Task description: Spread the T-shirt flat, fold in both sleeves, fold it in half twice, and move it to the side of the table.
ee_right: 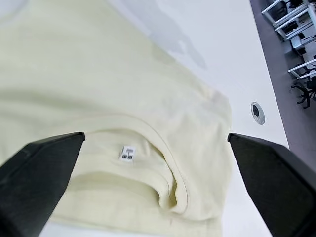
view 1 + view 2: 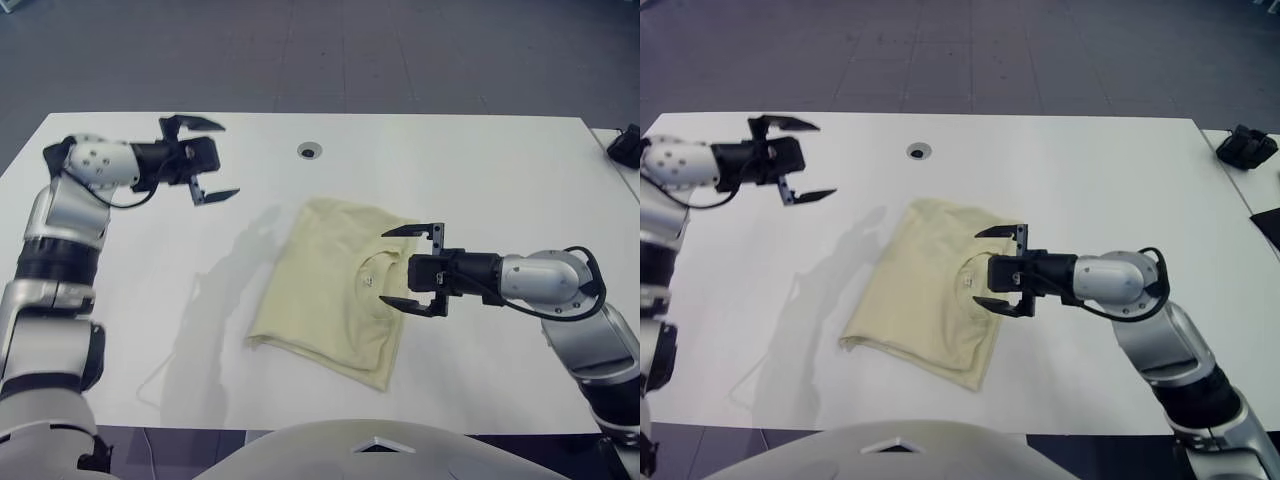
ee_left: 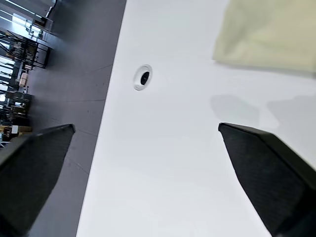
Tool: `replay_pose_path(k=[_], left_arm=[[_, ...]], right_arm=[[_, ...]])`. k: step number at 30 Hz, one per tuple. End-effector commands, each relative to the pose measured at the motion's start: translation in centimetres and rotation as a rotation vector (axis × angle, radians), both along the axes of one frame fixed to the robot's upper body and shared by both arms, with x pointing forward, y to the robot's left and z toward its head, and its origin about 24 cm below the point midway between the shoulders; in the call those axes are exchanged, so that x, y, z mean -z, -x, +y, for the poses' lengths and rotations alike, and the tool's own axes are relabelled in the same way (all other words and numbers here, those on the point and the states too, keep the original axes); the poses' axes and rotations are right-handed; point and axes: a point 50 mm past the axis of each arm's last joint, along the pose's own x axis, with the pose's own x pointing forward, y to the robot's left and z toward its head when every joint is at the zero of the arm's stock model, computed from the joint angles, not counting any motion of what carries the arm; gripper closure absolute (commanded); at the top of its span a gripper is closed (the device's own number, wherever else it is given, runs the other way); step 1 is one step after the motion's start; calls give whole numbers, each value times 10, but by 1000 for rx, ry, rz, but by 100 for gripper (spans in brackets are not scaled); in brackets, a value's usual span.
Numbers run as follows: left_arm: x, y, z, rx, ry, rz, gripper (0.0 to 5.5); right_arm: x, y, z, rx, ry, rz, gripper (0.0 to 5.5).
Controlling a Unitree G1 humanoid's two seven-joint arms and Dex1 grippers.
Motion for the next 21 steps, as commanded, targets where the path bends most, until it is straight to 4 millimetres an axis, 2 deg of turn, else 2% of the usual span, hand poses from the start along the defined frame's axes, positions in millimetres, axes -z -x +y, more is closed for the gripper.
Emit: replay_pose_path(k=[1, 6, 11, 17, 21], left_arm=[[22, 32, 4, -8, -3, 102, 10], [31, 43, 0, -14, -1, 128, 10], [38, 48, -3, -8, -10, 138, 10], [43, 51, -10, 21, -10, 151, 10], [48, 60, -18, 65, -19, 156, 10]], right_arm=[[13, 11, 10, 23, -47, 40, 12], [43, 19, 1, 56, 29, 116, 12], [63, 12, -17, 71, 151, 99, 12], [54, -15, -51, 148, 233, 11, 12], [43, -22, -55, 149, 209, -28, 12]])
